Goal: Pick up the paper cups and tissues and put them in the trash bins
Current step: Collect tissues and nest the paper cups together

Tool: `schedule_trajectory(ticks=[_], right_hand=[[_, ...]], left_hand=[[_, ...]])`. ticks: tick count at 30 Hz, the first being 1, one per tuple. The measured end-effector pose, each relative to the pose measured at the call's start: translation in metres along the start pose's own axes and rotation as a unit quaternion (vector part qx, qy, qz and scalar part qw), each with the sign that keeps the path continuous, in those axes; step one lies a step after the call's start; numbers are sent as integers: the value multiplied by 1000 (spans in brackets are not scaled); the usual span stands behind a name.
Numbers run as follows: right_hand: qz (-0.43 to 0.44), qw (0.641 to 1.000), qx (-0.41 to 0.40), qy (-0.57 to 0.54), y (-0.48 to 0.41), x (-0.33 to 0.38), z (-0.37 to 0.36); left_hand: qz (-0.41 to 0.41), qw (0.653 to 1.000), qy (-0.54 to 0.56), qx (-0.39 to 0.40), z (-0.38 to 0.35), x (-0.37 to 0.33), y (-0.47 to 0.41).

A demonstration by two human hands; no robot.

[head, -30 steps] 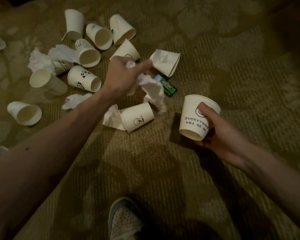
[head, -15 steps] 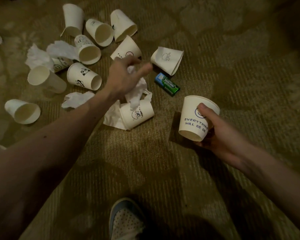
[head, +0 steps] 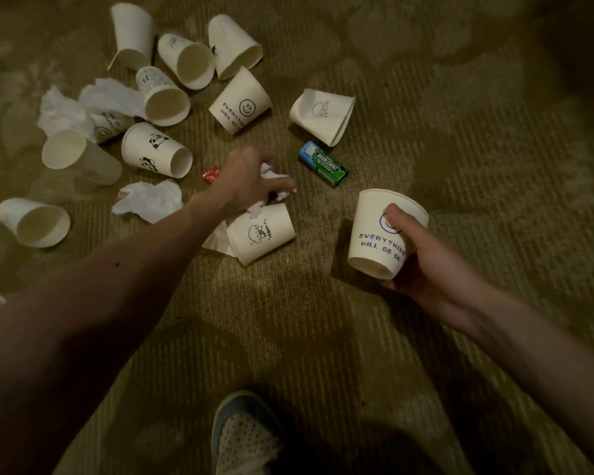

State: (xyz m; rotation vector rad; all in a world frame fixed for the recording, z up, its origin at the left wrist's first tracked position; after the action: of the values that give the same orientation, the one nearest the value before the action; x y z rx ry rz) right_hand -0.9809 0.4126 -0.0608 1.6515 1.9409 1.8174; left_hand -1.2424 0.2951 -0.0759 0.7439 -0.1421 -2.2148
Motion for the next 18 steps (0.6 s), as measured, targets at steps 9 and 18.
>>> schedule_trajectory(ticks=[9, 18], right_hand=[[-8, 1000, -12, 5, 0, 4, 3], [-4, 1000, -8, -15, -1, 1, 4]], left_hand=[[-70, 987, 106, -94, 11, -35, 5], [-113, 991, -36, 64, -14, -63, -15]])
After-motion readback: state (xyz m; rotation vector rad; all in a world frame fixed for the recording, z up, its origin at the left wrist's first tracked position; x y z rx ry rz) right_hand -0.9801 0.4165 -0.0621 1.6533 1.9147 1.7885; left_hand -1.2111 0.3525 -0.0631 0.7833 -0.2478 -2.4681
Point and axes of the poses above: each hand's wrist, its own y-axis away from the middle knuckle, its own z-axis out of the back of the hand, x = y × z, the point moved 2 cm from there along -y, towards the middle knuckle, and after that the axes turned 3 degrees about y, right-handed, at the moved point
